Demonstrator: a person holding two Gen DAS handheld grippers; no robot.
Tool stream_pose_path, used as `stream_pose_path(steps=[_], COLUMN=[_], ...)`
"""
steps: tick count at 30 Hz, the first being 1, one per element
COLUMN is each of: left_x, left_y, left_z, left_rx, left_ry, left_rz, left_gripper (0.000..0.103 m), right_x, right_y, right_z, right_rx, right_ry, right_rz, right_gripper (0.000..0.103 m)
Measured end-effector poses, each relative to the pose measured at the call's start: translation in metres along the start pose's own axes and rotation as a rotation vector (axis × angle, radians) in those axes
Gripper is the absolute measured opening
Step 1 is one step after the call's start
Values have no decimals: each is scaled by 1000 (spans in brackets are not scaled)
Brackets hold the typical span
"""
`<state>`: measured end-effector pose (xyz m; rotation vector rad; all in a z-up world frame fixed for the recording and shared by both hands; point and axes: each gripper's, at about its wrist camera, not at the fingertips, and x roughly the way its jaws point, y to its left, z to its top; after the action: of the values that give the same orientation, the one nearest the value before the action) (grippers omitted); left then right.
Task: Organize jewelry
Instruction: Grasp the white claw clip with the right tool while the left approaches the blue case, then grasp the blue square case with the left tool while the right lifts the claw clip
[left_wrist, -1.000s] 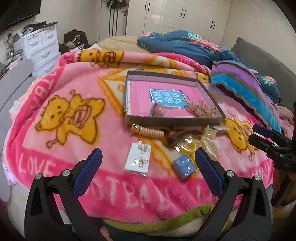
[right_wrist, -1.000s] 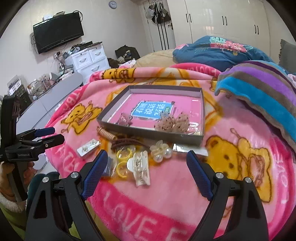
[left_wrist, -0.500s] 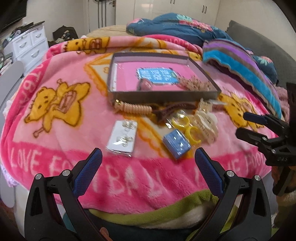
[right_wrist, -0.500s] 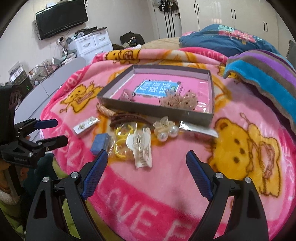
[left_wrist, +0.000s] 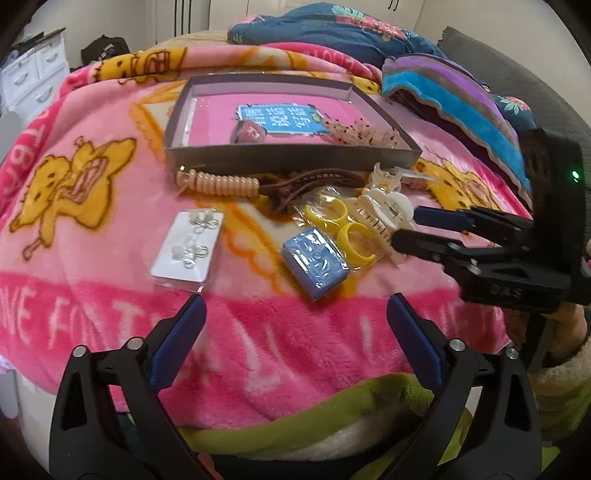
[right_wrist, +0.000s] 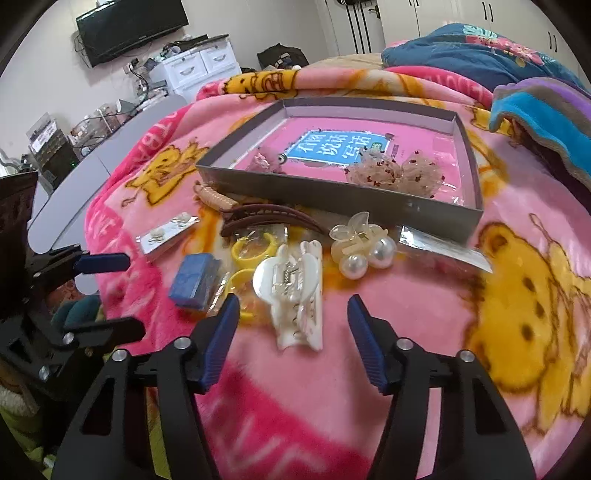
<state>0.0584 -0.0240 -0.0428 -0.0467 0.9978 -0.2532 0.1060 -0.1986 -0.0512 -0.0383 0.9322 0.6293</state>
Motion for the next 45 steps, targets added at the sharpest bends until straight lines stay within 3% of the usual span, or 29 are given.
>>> stream_pose_path(steps=[3,8,19,21,35,45], left_x=[6,21,41,42,16,-24], left_y=[-3,-3,12,11,16,43], left_z=[1,9,20,22,20,28], left_rx=[2,-21,-117,-118,-126,-168], left_ry=[11,17,26,26,-32,-130], left_rz=[-8,-24,-59,-78,-124,-64], left_gripper=[88,81,57,40,35,33], right_x=[8,9,0,-2,-31,-47], right_y=[-6,-13,-29,-29,-29,-6], right_z=[4,8,4,3,-4,11], right_rx=[11,35,81,79,97,58], right_ry=[4,-17,-35,-37,-61,-106], right_rz=[14,77,104,99,101,151], right_gripper=[50,31,30,30,30,30])
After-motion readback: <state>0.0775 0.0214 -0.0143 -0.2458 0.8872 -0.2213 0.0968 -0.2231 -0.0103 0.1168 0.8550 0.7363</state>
